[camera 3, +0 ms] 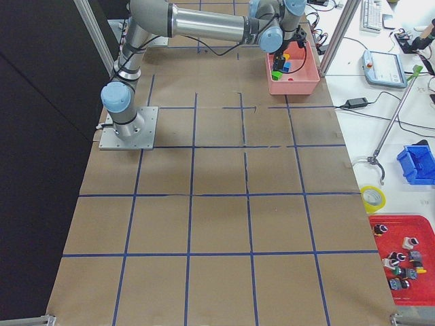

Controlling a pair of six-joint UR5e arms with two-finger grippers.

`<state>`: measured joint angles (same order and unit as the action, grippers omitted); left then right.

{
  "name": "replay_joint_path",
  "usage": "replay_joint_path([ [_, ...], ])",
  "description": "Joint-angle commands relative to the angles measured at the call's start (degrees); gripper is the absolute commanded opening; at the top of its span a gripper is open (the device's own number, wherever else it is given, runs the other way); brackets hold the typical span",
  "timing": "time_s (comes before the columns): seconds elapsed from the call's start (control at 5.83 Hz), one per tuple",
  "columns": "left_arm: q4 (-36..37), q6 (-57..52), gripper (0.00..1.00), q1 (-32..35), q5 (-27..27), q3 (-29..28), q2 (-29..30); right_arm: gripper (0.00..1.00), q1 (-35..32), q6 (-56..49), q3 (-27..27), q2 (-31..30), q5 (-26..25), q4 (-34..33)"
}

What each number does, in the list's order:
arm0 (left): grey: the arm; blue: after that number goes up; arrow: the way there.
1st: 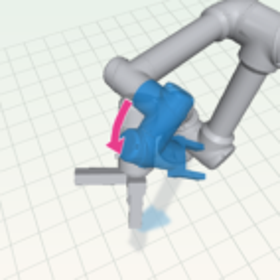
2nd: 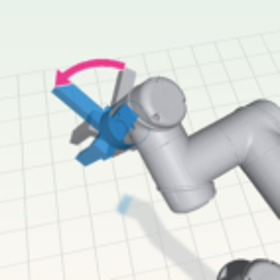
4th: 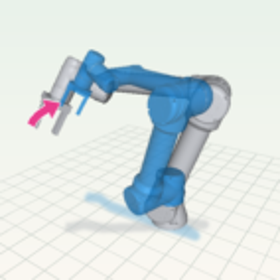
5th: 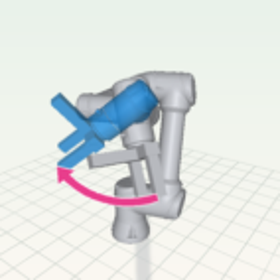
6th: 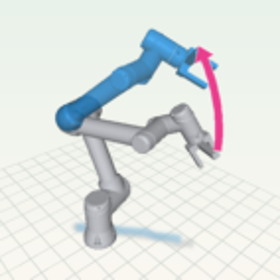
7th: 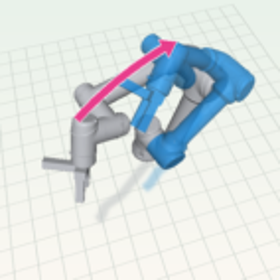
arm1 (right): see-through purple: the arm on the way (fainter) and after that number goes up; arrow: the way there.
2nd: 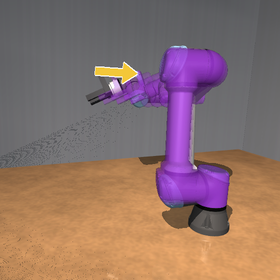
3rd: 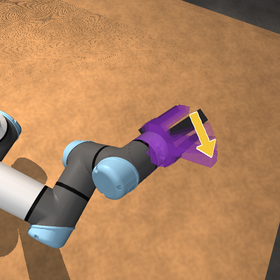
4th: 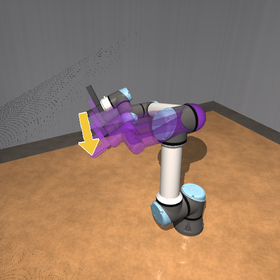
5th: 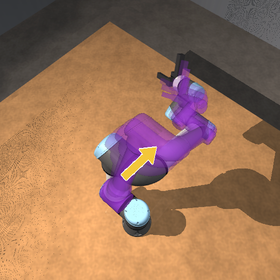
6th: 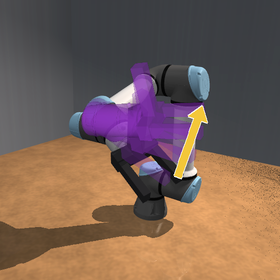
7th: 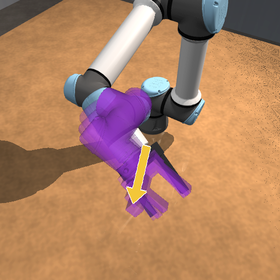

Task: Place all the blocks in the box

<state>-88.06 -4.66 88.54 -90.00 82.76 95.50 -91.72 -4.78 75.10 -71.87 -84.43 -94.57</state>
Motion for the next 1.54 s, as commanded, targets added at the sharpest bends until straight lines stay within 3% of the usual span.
replay_joint_path([
  [0.0,0.1,0.0,0.99,0.0,0.0,0.2,0.0,1.0,0.0,0.0,7.6,-10.1,-1.3,0.1],
  [0.34,0.0,0.0,0.99,0.1,0.0,0.0,0.1,1.0,-0.5,-0.1,11.4,-14.2,-1.3,0.1],
  [0.51,0.1,0.0,0.99,0.1,0.0,0.0,0.1,1.0,-0.5,-0.2,17.4,-19.0,-5.1,-0.5],
  [0.69,0.1,0.0,0.99,0.0,0.0,0.0,0.1,1.0,-0.5,0.3,18.5,-22.7,-8.1,-0.4],
  [1.37,0.2,0.0,1.0,0.1,0.0,-0.5,0.7,1.0,-0.5,3.9,19.6,-23.1,-8.6,0.5],
])
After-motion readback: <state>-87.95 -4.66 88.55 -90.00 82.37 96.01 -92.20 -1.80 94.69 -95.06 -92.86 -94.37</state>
